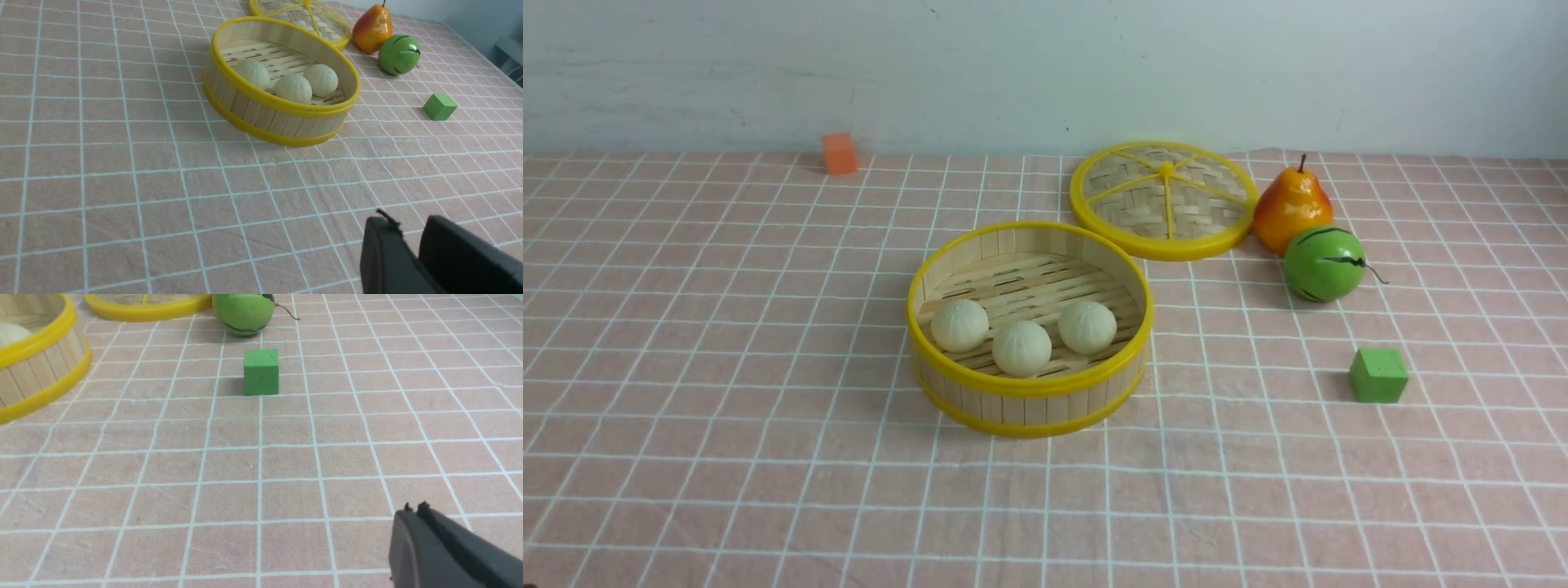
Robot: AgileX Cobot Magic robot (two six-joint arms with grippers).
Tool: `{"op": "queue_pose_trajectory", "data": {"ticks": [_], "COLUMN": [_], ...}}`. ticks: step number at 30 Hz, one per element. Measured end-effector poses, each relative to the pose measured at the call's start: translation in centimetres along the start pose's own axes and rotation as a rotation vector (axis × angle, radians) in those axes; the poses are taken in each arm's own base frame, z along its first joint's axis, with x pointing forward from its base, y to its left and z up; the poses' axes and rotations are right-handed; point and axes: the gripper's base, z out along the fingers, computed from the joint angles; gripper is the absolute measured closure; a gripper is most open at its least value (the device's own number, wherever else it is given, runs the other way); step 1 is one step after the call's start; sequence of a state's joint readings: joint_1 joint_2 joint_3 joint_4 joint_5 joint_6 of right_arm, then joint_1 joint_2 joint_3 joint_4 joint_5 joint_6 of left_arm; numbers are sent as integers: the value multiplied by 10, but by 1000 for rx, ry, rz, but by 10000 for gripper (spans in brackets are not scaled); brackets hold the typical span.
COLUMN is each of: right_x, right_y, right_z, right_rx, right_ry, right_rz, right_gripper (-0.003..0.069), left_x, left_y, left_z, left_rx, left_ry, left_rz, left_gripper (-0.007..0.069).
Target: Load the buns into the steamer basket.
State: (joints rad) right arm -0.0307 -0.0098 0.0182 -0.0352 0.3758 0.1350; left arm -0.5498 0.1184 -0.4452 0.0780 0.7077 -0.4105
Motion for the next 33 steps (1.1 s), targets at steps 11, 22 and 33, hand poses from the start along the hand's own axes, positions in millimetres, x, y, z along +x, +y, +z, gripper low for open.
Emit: {"op": "queue_pose_trajectory", "data": {"ticks": [11,22,33], "right_x": [0,0,0], "right_y": [-1,-1,-1], "right_z": [0,0,0], "right_rx": [26,26,26], "right_ry": [4,3,3], "right_rz": [2,1,2], "right_gripper": [677,674,669], "left_x": [0,0,0], "left_y": [0,0,0], "left_z": [0,0,0], "left_rx": [0,-1,-1], "left_ry": [1,2,2], "left_rz": [0,0,0], "left_gripper": [480,466,458]}}
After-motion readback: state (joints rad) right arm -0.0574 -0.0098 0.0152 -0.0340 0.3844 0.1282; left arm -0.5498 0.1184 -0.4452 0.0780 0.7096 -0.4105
